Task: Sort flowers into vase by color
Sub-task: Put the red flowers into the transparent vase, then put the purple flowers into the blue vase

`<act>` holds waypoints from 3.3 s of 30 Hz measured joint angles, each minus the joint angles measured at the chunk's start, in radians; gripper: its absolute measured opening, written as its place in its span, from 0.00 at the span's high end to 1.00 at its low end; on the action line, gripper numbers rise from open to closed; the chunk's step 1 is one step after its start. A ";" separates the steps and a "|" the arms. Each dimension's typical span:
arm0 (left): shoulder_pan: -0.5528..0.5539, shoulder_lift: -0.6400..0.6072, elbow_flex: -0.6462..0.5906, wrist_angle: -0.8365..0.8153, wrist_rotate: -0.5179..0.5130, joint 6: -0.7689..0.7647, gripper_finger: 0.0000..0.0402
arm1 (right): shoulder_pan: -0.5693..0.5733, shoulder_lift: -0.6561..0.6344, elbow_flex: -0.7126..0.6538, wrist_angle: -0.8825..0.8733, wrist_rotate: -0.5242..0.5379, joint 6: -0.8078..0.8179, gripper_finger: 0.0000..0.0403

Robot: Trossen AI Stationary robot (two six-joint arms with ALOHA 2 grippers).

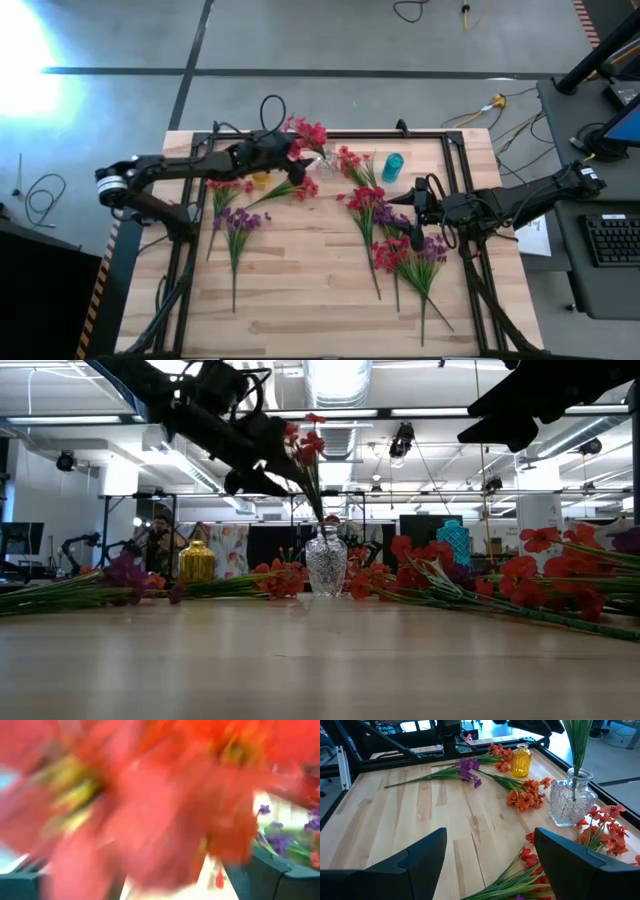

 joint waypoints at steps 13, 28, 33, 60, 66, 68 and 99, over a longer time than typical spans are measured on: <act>-0.043 -0.237 0.010 -0.390 0.000 -0.154 0.30 | 0.000 0.000 0.000 0.000 0.000 0.008 0.28; -0.423 -0.303 0.010 -0.650 -0.057 -0.561 0.30 | 0.000 0.000 0.000 0.000 0.000 0.010 0.28; -0.542 -0.300 0.010 -0.722 -0.073 -0.740 0.30 | 0.000 0.000 0.000 0.000 0.000 0.009 0.28; -0.785 -0.072 0.010 -0.768 0.062 -1.185 0.30 | 0.000 0.000 0.000 0.000 0.000 0.000 0.28; -0.797 -0.037 0.010 -0.766 0.066 -1.274 0.30 | 0.000 0.000 0.000 -0.001 0.000 0.000 0.28; -0.802 -0.025 0.011 -0.770 0.066 -1.294 0.30 | 0.000 0.000 0.000 -0.001 0.000 -0.002 0.28; -0.918 0.322 0.373 -1.293 0.024 -1.479 0.42 | 0.000 0.000 0.000 0.019 0.000 -0.099 0.28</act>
